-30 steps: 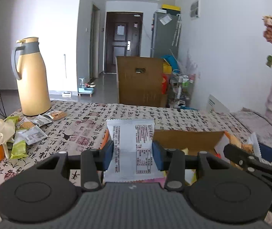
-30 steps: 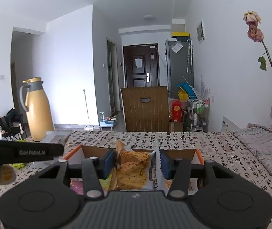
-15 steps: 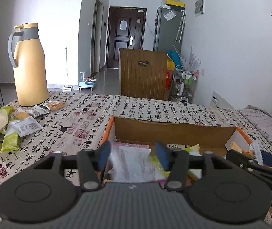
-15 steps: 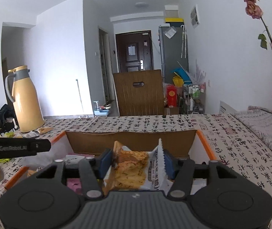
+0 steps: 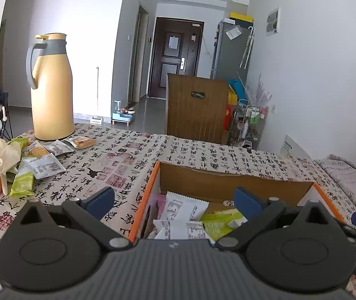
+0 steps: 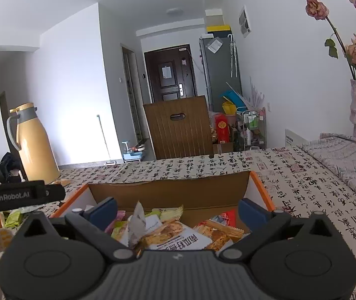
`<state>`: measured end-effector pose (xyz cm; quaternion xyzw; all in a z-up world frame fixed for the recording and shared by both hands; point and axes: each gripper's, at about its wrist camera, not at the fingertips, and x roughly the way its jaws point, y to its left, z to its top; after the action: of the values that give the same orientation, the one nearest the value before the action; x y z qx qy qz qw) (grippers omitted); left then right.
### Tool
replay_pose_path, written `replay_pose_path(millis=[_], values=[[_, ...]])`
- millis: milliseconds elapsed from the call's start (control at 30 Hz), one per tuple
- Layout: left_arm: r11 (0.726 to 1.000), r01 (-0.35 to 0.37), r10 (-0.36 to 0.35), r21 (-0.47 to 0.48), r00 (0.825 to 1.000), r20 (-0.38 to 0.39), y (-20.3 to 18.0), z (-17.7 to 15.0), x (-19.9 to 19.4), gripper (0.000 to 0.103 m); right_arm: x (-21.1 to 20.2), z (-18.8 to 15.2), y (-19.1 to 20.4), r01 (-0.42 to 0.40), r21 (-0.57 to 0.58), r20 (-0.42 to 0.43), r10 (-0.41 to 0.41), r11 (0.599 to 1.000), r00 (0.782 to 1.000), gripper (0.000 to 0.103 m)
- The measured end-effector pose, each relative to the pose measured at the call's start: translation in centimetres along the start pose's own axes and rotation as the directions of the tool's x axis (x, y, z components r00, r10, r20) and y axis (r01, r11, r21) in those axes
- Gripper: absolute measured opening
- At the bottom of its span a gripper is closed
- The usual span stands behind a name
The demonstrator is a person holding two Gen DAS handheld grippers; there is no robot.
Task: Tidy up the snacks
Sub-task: 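Withdraw both grippers back from the box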
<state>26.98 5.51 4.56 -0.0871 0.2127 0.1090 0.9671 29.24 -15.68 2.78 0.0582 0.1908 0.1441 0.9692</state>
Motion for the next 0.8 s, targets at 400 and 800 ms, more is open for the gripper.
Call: replay_pose_path(millis=[400, 800], values=[[1.000, 0.006, -0.007, 0.011, 0.998, 0.058, 0.1, 1.3, -4.0, 0.103, -3.5, 1.1, 0.5, 0.017, -0.023, 0.036, -0.016, 1.000, 0.999, 0.103], [0.998, 0.053, -0.054, 0.033, 0.997, 0.049, 1.5, -1.1, -10.1, 0.103, -9.8, -0.7, 0.4, 0.011, -0.034, 0.027, -0.010, 0.999, 1.000, 0.103]])
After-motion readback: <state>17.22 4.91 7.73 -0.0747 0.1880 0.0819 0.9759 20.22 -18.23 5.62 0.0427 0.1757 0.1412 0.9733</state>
